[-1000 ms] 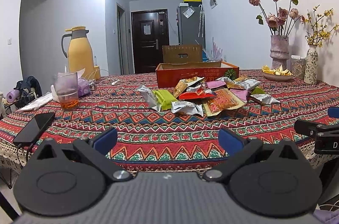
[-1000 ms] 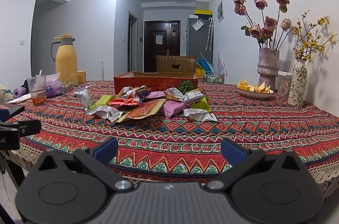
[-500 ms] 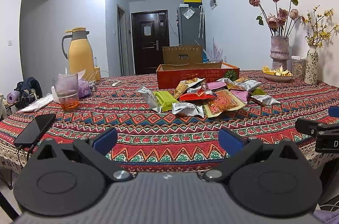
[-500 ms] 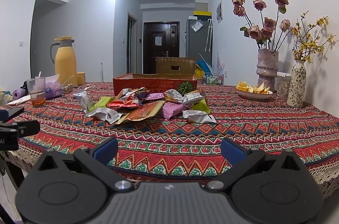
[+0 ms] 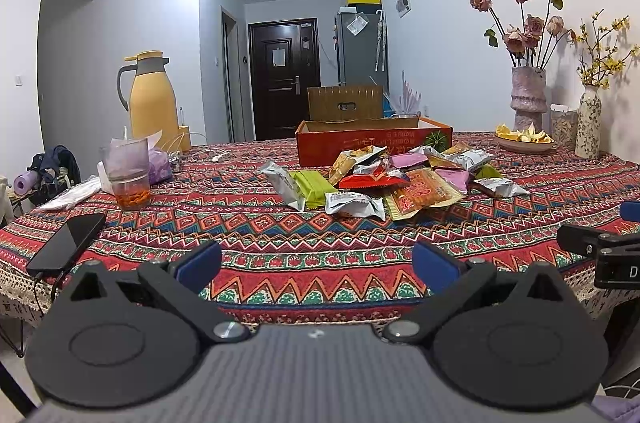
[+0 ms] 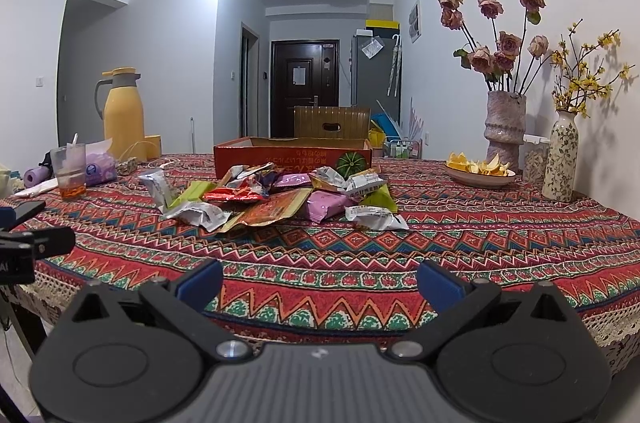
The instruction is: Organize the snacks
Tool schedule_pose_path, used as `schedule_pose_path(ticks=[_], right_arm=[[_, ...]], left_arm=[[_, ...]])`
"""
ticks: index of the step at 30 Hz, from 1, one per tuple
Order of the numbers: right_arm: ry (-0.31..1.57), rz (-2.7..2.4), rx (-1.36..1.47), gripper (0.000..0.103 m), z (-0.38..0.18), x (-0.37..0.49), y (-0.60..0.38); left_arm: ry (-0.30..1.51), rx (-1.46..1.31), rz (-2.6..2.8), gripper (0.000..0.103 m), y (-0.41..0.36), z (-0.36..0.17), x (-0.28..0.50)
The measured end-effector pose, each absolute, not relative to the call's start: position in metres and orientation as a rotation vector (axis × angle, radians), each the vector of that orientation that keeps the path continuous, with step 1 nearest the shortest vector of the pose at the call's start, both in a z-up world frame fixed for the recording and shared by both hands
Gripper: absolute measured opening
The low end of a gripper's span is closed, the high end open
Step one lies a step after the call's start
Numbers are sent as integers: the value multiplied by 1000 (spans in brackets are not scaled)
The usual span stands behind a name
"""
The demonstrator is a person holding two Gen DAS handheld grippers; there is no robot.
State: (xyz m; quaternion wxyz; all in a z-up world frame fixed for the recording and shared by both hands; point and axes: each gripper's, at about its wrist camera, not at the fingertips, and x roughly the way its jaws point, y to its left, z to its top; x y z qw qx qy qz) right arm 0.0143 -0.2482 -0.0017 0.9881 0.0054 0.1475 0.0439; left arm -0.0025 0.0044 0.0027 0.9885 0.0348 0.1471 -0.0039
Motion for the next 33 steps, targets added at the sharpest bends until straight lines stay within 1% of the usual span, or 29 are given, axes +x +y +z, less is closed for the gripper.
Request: schedule_pose_path(ticks=[19, 29, 33], right_arm=[[245, 74, 21, 103, -2, 23, -247], [285, 93, 21, 103, -7, 50, -248], [306, 86, 75, 103, -4, 72, -259]], left_arm=[[321, 64, 19, 103, 15, -3, 13], [396, 76, 11, 103, 11, -14, 48], [409, 77, 10, 103, 10, -11, 70]])
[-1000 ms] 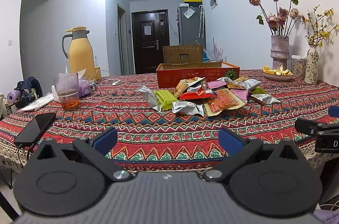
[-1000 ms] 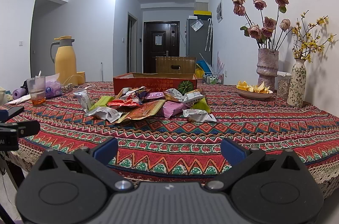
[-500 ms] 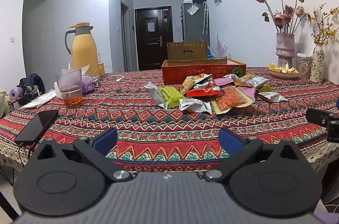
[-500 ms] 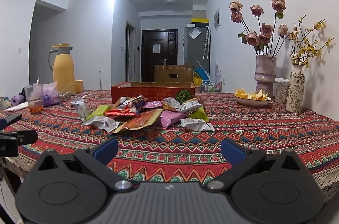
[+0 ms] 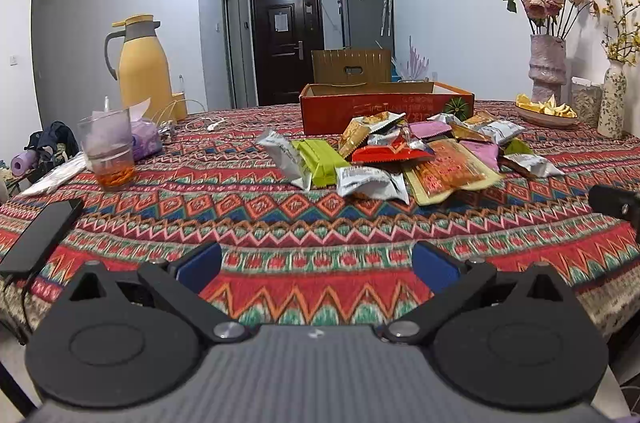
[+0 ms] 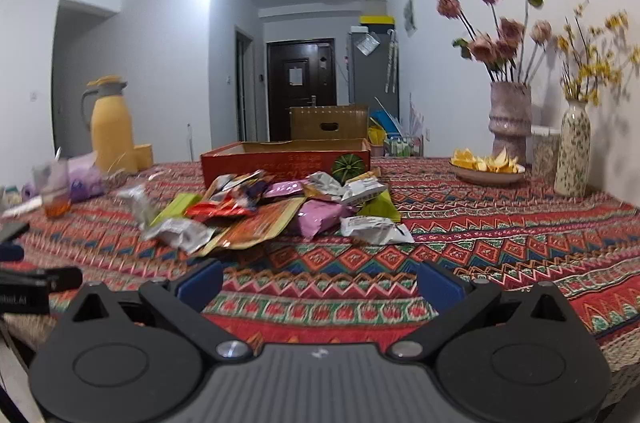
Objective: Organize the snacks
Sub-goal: 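Reach the right tool to a white foil snack packet and grasp it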
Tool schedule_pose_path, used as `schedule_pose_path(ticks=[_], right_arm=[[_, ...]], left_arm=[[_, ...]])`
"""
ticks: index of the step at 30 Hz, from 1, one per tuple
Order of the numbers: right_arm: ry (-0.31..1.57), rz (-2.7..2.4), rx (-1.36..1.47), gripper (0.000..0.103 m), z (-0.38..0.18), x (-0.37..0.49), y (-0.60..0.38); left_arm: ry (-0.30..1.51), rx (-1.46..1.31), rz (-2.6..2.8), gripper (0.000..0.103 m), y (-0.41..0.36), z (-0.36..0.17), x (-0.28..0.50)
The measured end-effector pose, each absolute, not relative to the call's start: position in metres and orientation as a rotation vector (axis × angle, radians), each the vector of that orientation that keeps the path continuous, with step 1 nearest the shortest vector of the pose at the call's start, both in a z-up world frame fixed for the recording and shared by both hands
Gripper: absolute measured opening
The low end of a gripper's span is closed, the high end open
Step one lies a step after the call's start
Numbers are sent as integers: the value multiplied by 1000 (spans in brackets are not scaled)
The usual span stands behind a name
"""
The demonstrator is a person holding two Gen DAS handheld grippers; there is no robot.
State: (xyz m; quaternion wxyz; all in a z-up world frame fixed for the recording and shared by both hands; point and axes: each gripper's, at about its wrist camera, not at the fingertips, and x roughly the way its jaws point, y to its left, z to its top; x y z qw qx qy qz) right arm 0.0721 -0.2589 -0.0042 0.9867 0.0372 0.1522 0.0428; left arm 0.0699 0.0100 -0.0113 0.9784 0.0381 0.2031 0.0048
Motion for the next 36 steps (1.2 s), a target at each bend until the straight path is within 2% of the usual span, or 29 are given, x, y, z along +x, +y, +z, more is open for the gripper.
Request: schedule_pose_path(ticks=[14, 18, 20, 21, 24, 26, 28, 30, 35, 36], right_arm=[[294, 69, 129, 103, 11, 171, -304], [502, 106, 156, 103, 6, 219, -314], [548, 97, 153, 103, 2, 235, -316], [575, 89, 153, 101, 0, 244, -316], [623, 111, 149, 87, -5, 267, -315], [652, 124, 130, 84, -8, 281, -312], [675, 117, 94, 78, -11, 294, -309], [687, 114, 68, 73, -13, 301, -306], [681, 118, 17, 73, -16, 307, -303], [682, 118, 10, 71, -16, 306, -302]], left_arm=[[368, 70, 39, 103, 12, 1, 162], [384, 37, 45, 103, 22, 4, 194], [393, 29, 57, 103, 28, 7, 208], [399, 25, 64, 103, 31, 8, 216], [422, 9, 82, 102, 41, 8, 237], [420, 2, 84, 90, 45, 4, 248], [459, -7, 100, 67, 49, 0, 259], [494, -33, 71, 59, 53, -4, 267], [558, -31, 39, 59, 53, -13, 280], [565, -32, 29, 53, 54, -14, 281]])
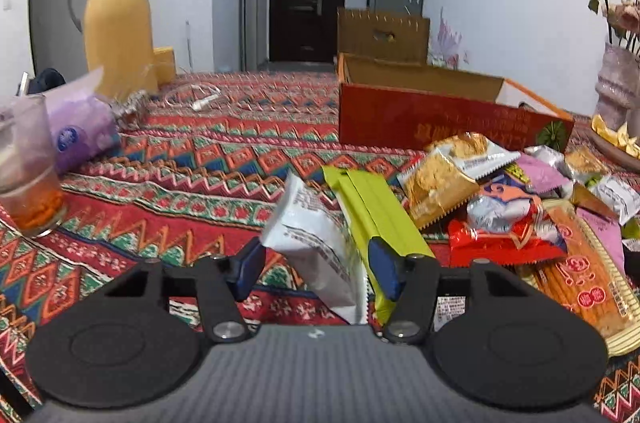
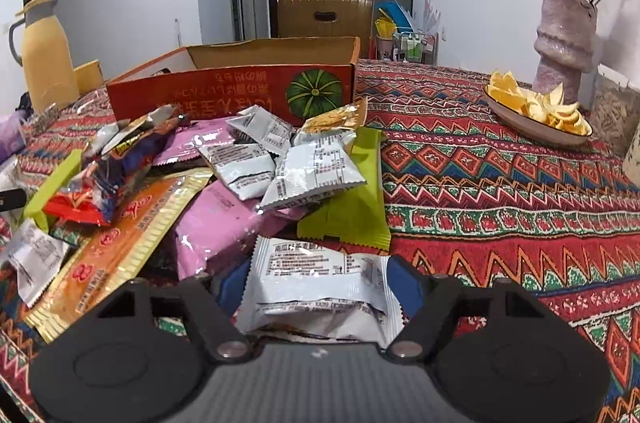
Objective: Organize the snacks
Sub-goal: 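Reach the right tool to a white foil snack packet and grasp it, then carry the white packet in the right tool over the orange box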
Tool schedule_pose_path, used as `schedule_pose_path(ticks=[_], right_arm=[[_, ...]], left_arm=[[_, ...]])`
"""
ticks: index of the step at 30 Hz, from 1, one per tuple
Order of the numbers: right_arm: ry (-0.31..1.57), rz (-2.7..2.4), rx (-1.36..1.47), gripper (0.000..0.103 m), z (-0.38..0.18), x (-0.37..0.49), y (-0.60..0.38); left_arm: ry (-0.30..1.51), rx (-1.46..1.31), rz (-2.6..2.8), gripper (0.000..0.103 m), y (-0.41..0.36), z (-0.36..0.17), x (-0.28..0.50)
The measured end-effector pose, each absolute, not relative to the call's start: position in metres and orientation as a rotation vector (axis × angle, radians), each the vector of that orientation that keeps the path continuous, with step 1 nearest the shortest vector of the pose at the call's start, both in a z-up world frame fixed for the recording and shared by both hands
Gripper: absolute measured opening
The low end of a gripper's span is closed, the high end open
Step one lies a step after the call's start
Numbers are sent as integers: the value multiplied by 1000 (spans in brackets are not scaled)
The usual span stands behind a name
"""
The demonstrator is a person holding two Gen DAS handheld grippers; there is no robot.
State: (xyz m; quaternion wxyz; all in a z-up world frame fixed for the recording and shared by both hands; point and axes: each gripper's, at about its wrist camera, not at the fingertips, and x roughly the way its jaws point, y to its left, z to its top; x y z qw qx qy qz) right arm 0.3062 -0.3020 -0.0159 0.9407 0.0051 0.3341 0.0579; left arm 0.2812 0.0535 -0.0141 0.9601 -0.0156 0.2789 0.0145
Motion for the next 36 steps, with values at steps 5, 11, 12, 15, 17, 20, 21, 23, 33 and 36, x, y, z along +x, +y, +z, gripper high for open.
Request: schedule_pose_path(ticks=[5, 11, 12, 15, 17, 20, 21, 23, 33, 36], right_arm=[[674, 131, 6, 62, -15, 297, -303], [657, 146, 8, 54, -13, 276, -305], [655, 149, 11, 53, -12, 272, -306], [640, 157, 15, 53, -9, 258, -305], [624, 164, 23, 53, -6, 249, -305], [593, 185, 48, 53, 1, 235, -307], [580, 190, 48, 53, 5, 230, -307], [553, 198, 44, 53, 13, 220, -307], [399, 284, 116, 53, 64, 178, -324], [343, 296, 97, 54, 84, 169, -327]], left_arm=[[544, -36, 37, 17, 54, -14, 277], [488, 11, 71, 17, 44, -9, 252], [487, 8, 67, 17, 43, -8, 246], [488, -10, 45, 17, 40, -3, 230], [481, -20, 28, 17, 36, 2, 217], [455, -20, 9, 17, 29, 11, 199], [445, -15, 2, 17, 27, 14, 192], [424, 1, -8, 17, 23, 19, 182], [358, -21, -72, 17, 25, 65, 151], [336, -18, -96, 17, 31, 85, 148]])
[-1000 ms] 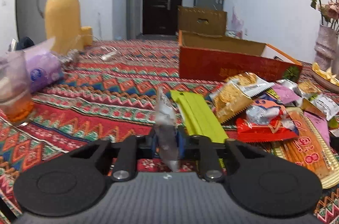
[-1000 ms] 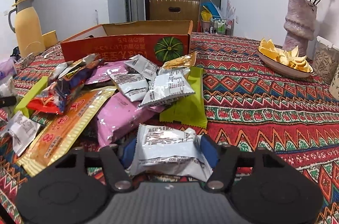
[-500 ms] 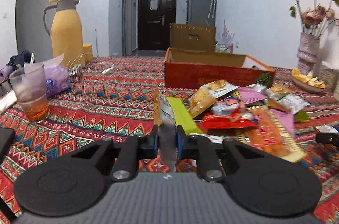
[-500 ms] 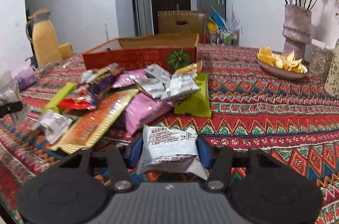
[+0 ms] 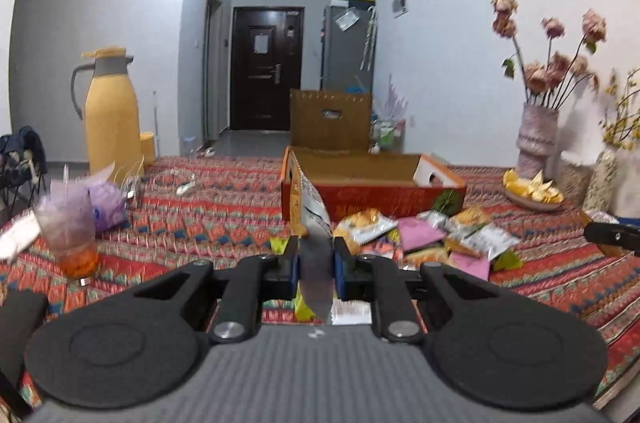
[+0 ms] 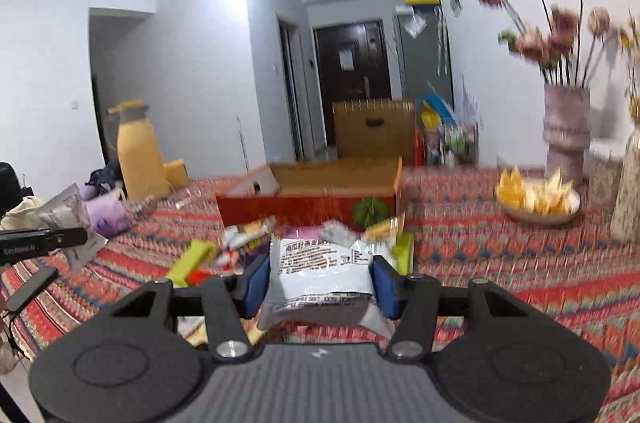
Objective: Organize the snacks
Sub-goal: 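Carry the white packet in the right tool over the orange box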
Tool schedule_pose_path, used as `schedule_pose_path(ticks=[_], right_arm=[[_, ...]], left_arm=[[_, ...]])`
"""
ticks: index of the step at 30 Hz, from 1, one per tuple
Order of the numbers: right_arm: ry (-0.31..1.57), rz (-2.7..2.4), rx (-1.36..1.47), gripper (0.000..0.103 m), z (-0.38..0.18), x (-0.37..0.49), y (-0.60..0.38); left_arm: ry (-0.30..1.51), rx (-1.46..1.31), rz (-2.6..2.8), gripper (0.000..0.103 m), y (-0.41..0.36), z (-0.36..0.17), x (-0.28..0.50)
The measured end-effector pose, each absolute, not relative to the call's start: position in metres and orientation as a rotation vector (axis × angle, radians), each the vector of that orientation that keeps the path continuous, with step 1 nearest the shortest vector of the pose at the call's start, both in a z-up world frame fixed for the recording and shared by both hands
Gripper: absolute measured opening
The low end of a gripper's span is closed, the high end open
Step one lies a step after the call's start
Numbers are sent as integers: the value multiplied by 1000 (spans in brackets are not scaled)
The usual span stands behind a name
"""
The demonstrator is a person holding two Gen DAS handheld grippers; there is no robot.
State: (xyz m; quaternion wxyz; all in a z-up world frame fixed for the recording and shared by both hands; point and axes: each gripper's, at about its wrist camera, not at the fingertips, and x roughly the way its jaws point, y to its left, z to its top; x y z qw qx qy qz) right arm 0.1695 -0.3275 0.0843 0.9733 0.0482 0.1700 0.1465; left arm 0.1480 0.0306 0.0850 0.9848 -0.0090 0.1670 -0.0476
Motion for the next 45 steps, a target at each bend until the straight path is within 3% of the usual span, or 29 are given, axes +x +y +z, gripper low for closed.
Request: schedule_pose_path(ticks=[16, 30, 37, 45], right_arm=[[134, 371, -4, 54, 218, 215, -355], [216, 438, -47, 54, 306, 394, -345], [400, 433, -32, 54, 273, 529, -321], [698, 369, -26, 55, 148, 673, -276]], left_arm=[[173, 41, -186, 17, 51, 206, 203], [255, 7, -194, 17, 42, 270, 398], [341, -3, -264, 17, 26, 245, 506], [600, 21, -250, 17, 4, 132, 626]])
